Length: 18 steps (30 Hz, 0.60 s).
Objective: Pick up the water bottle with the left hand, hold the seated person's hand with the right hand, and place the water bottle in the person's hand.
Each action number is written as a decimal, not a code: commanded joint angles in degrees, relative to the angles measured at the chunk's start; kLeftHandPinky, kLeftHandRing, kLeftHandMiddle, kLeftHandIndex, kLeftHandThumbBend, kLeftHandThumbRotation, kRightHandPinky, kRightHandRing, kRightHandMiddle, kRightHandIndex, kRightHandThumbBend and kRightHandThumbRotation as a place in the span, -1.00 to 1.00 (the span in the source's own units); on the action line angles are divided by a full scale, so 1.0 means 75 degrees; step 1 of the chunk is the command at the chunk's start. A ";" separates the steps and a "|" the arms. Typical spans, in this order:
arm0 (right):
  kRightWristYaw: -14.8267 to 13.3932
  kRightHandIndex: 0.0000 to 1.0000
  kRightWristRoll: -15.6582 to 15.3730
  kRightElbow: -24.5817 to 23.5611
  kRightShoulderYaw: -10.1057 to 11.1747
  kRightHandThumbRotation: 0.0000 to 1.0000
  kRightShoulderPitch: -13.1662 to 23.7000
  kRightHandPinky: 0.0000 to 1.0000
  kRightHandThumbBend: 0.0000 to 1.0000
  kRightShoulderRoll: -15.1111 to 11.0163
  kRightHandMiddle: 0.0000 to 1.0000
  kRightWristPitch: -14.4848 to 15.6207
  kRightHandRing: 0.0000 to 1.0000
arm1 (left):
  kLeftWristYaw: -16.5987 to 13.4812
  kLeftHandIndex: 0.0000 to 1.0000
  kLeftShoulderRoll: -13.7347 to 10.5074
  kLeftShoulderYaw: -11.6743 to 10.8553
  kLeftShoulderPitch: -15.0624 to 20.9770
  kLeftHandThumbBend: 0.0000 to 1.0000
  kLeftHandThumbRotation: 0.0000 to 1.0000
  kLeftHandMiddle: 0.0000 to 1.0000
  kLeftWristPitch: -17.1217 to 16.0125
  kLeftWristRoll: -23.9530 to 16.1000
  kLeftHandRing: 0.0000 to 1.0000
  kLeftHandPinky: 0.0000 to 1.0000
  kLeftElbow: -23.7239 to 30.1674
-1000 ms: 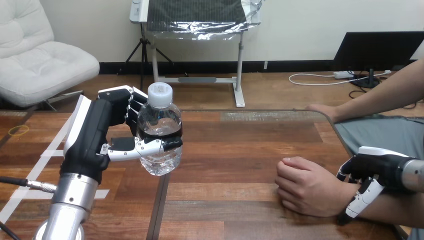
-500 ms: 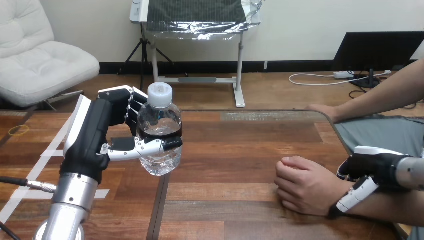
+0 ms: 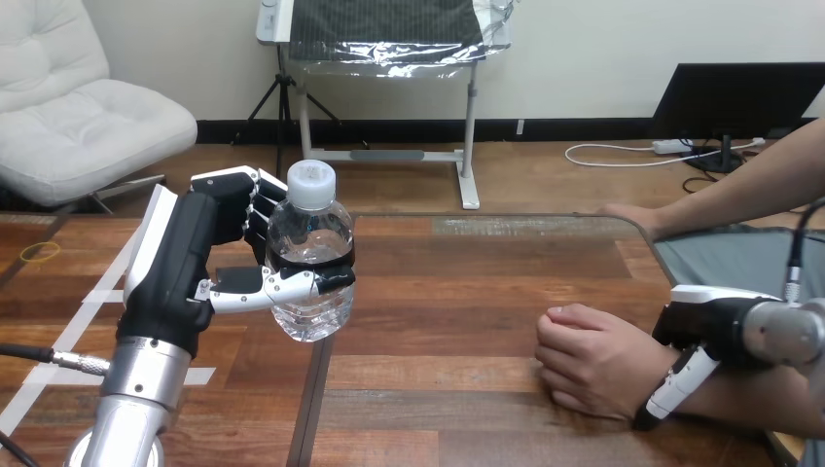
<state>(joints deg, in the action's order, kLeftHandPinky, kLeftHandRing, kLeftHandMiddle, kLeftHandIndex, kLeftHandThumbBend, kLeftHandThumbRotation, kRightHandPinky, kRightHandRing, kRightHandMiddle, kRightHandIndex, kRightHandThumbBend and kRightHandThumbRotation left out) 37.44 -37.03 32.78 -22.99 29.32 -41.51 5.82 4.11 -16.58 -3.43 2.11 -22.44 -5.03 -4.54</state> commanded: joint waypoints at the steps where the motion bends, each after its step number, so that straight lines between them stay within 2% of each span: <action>1: -0.0148 0.56 -0.0445 -0.0150 -0.0580 -0.40 -0.0770 -0.24 0.80 0.0225 0.50 0.0138 0.25 | -0.0139 -0.27 0.0077 -0.0169 0.0269 0.43 -1.00 -0.33 -0.0154 0.0052 -0.41 -0.53 0.0528; 7: -0.0539 0.45 -0.0911 -0.0594 -0.0729 -0.45 -0.0988 -0.32 0.80 0.0172 0.34 0.0259 0.10 | -0.0134 -0.27 0.0107 -0.0165 0.0279 0.43 -1.00 -0.33 -0.0179 0.0111 -0.41 -0.53 0.0501; 10: -0.0479 0.46 -0.1062 -0.0652 -0.0810 -0.50 -0.1012 -0.30 0.78 0.0219 0.36 0.0414 0.11 | -0.0156 -0.27 0.0089 -0.0166 0.0287 0.43 -1.00 -0.33 -0.0252 0.0057 -0.41 -0.53 0.0466; 13: -0.0343 0.53 -0.1120 -0.0704 -0.0837 -0.51 -0.1025 -0.27 0.80 0.0266 0.42 0.0563 0.15 | -0.0155 -0.27 0.0119 -0.0175 0.0251 0.43 -1.00 -0.33 -0.0108 0.0109 -0.41 -0.53 0.0533; 16: -0.0079 0.56 -0.0926 -0.0657 -0.0748 -0.53 -0.1014 -0.23 0.83 0.0341 0.48 0.0699 0.21 | -0.0092 -0.27 0.0115 -0.0170 0.0279 0.42 -1.00 -0.33 -0.0265 0.0198 -0.41 -0.53 0.0464; 18: 0.0012 0.60 -0.0956 -0.0618 -0.0788 -0.54 -0.1003 -0.21 0.87 0.0365 0.51 0.0784 0.26 | -0.0132 -0.27 0.0106 -0.0174 0.0268 0.42 -1.00 -0.33 -0.0221 0.0122 -0.41 -0.53 0.0506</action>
<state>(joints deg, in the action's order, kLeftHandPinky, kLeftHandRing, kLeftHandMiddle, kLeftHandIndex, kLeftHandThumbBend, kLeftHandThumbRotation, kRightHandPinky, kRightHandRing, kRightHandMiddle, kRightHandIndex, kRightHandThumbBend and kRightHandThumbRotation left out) 34.83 -43.12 25.27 -25.02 26.16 -41.11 10.16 3.98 -16.41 -3.43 2.06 -22.47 -4.94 -4.49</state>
